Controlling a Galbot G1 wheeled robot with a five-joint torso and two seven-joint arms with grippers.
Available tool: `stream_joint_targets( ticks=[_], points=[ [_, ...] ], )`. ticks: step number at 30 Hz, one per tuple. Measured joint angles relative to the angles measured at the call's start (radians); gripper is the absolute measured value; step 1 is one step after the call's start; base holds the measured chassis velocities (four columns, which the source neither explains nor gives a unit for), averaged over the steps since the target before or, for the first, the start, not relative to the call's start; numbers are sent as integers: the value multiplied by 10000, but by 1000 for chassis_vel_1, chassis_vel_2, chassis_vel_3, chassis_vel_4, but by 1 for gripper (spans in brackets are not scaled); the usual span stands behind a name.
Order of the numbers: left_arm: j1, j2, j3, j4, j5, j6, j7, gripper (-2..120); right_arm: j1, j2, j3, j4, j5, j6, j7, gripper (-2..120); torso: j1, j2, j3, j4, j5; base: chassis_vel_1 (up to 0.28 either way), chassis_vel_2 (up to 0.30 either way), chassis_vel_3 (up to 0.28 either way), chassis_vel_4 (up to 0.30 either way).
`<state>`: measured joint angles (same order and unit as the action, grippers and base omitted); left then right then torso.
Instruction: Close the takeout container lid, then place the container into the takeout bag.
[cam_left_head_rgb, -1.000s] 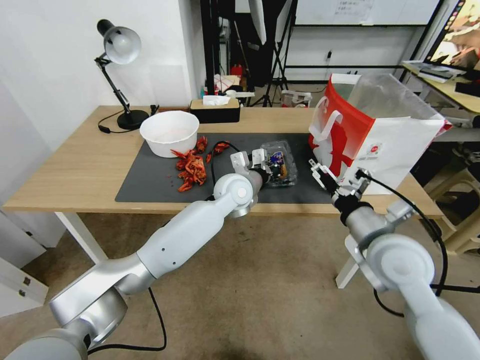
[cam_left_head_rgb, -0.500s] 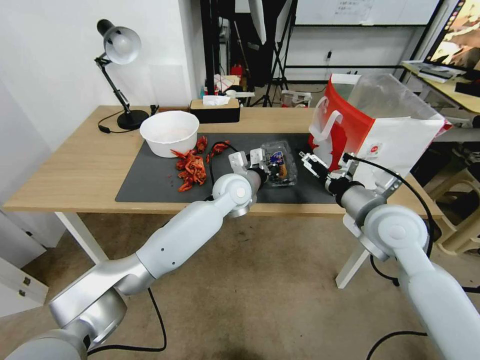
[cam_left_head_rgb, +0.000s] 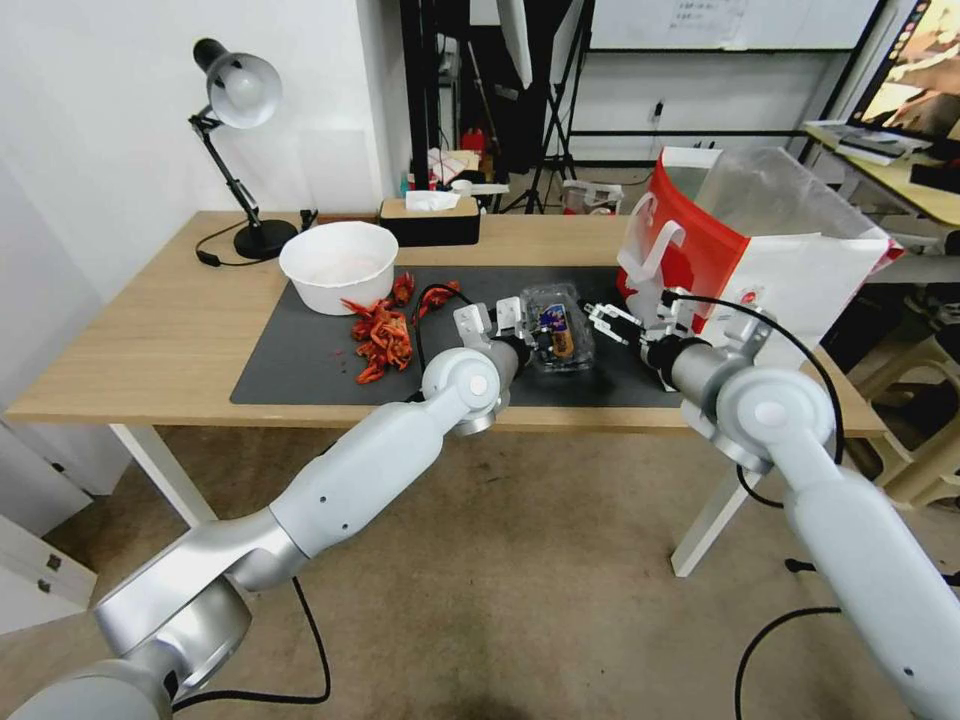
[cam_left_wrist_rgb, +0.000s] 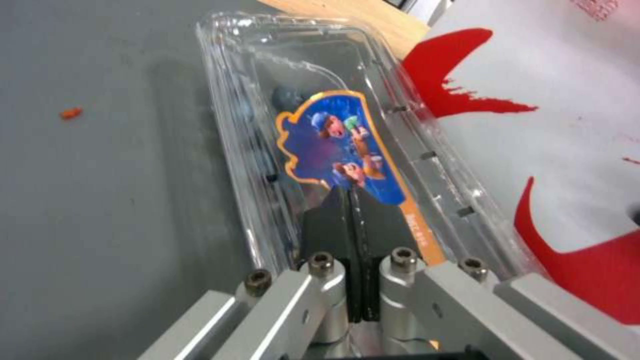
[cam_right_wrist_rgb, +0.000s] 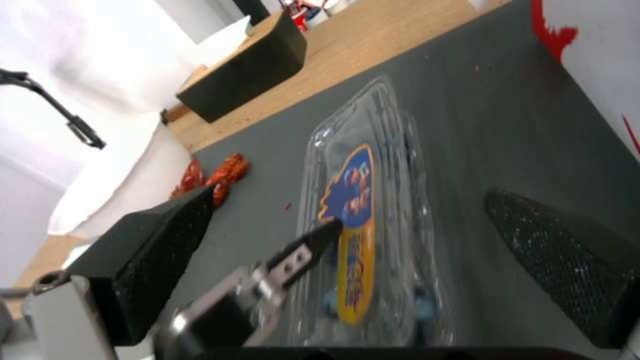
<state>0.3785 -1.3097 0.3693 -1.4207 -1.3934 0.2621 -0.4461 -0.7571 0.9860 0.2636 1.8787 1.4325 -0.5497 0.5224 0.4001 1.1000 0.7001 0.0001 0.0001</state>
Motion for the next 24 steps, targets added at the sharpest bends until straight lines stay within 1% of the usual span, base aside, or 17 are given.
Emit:
stream_joint_targets(
  ticks=[6,8,9,11,19,24],
  points=[
    [65,7,-28,-77,-4,0,-23,0,715,22,-404,-693,46,-325,6,100,0,0,0,-1,-1,0,0,0,0],
    [68,27,-38,-107,-3,-4,-28,0,1120,103,-533,-1203,143,-647,-176,100,0,0,0,-1,-2,0,0,0,0],
    [68,27,-38,-107,-3,-4,-28,0,1120,103,-533,-1203,143,-647,-176,100,0,0,0,-1,-2,0,0,0,0],
    [68,49,-51,-133,-3,-6,-35,0,1381,196,-673,-1598,183,-862,-300,100,0,0,0,-2,-1,0,0,0,0],
    [107,99,-84,-180,-2,-13,-38,0,1820,385,-1150,-2198,-51,-1071,-471,100,-1,0,-1,0,-2,0,0,0,0],
    [146,93,-84,-187,14,-34,-29,0,2175,419,-1635,-2643,-186,-1276,-465,100,-1,0,-1,0,-2,0,0,0,0]
  ],
)
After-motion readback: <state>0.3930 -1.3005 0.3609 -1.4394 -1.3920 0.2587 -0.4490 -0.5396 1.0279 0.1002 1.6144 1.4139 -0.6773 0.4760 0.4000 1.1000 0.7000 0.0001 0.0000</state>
